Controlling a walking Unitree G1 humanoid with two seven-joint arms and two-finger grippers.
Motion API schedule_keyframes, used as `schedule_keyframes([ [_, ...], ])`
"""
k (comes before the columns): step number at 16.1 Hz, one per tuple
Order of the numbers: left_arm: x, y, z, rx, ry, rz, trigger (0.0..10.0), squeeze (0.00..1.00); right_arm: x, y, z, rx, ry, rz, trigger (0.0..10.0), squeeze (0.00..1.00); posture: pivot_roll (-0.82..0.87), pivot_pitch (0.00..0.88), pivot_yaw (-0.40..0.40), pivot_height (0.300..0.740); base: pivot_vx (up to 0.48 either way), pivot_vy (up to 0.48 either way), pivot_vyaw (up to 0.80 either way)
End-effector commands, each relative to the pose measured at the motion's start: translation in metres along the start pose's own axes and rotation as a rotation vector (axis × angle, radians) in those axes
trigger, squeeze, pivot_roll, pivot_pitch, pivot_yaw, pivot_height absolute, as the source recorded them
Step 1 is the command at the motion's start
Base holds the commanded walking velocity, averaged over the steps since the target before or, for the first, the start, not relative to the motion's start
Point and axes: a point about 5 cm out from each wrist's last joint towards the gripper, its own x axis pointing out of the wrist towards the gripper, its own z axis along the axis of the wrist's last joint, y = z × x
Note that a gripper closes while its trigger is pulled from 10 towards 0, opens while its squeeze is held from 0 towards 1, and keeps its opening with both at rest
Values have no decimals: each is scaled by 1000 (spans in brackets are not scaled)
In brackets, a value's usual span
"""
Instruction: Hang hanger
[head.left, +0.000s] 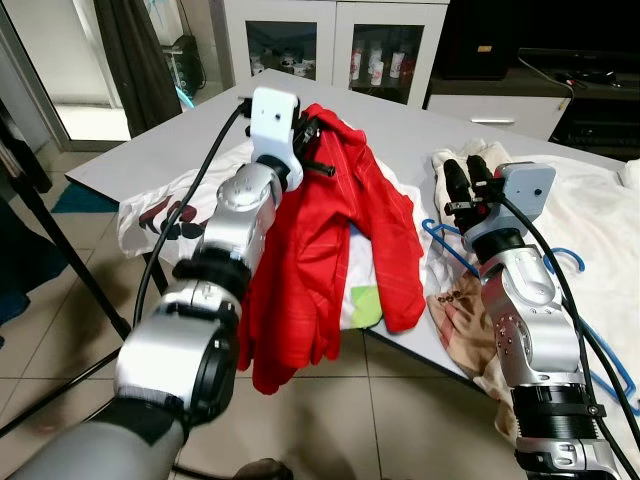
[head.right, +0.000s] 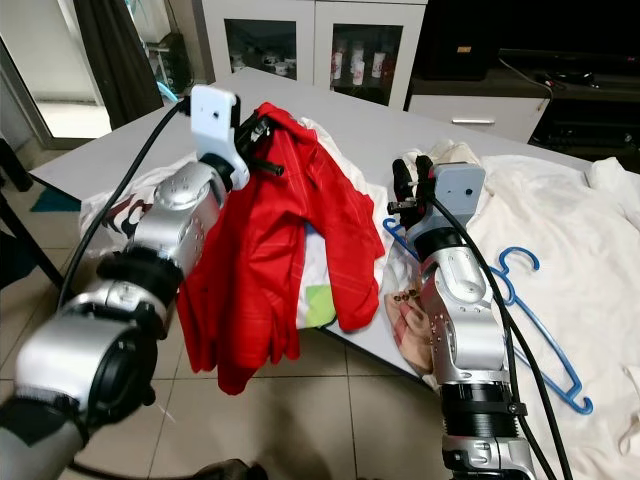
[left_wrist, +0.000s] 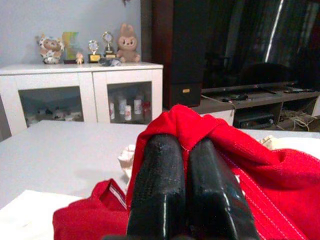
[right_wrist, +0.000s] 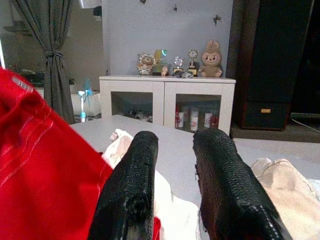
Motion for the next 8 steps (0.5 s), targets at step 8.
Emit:
schedule_keyframes([
  [8,13,2,45,3,-174,-40,10000,0,0,-2,2,-6,6,-8,10000,0,30,0,32,740,0,0,0],
])
